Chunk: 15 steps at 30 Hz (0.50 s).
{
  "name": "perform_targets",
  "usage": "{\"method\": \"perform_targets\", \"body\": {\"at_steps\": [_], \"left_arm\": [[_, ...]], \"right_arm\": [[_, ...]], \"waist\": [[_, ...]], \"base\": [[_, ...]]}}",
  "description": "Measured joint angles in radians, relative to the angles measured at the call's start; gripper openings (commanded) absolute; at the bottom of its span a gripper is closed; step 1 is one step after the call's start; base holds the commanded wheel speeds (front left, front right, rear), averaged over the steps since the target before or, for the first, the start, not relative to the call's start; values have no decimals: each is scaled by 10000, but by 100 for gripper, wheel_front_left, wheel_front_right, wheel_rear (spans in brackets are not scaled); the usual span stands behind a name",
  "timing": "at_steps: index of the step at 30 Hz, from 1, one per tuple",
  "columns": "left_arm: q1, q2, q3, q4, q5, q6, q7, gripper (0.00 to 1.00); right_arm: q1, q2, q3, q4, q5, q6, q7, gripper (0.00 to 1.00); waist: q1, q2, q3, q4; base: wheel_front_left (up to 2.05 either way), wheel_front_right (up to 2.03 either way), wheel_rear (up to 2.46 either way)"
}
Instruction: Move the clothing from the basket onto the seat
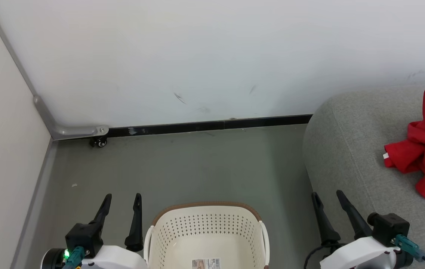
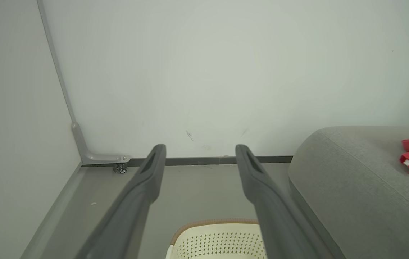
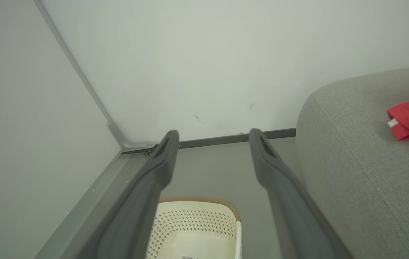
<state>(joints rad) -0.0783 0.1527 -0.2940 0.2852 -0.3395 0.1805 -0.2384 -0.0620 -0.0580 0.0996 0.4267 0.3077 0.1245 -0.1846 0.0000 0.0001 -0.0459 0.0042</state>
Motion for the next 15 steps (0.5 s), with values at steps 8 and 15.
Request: {"method": "perform_targets", "body": {"at_steps": [8,15], "left_arm": [[11,-10,35,71,0,0,-8,100],[11,21,190,98,0,98,-10,100]], "right_arm": [[266,48,-10,-451,-111,0,190,100],[518,59,-240,-834,-180,0,393,100]], "waist": [[0,-1,-78,74],[0,-1,-62,97]], "base": [[0,0,0],[0,0,0]]}}
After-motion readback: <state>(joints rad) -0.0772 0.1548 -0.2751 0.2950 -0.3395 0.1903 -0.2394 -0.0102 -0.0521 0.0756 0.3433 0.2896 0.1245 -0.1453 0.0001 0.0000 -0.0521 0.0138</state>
